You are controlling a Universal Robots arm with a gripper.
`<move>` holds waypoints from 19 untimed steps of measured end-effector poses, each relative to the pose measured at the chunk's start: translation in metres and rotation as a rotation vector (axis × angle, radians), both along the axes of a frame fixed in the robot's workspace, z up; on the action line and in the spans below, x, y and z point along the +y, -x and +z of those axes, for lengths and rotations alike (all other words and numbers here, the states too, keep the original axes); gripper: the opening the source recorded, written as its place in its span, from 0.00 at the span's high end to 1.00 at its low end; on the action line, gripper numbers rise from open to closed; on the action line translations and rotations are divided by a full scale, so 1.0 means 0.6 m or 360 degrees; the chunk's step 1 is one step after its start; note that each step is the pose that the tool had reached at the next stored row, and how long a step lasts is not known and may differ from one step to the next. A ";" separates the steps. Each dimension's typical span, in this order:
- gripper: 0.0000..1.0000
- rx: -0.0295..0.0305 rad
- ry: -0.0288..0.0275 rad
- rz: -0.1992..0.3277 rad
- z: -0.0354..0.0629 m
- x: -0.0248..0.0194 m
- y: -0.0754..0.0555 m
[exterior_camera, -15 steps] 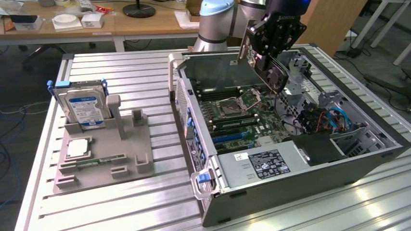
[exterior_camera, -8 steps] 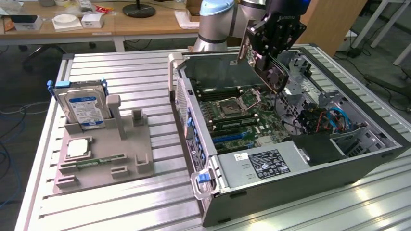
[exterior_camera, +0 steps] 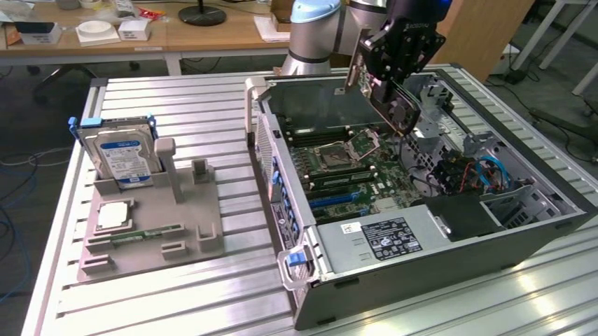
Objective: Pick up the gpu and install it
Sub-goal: 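Insert the gpu into the slot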
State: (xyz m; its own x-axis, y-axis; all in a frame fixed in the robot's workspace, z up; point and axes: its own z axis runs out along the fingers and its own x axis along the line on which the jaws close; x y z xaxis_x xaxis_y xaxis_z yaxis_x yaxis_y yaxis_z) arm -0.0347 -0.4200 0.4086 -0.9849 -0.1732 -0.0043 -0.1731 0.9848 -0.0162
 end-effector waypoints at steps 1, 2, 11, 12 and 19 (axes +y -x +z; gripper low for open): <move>0.73 0.00000 0.00000 0.0002 0.000 0.0000 0.000; 0.73 0.00000 0.00000 0.0004 0.000 0.0000 0.000; 0.73 0.00001 0.00000 0.0023 0.000 0.0000 0.000; 0.73 0.00000 0.00000 0.0025 0.000 0.0000 0.000; 0.73 0.00000 0.00000 0.0043 0.000 -0.0001 0.000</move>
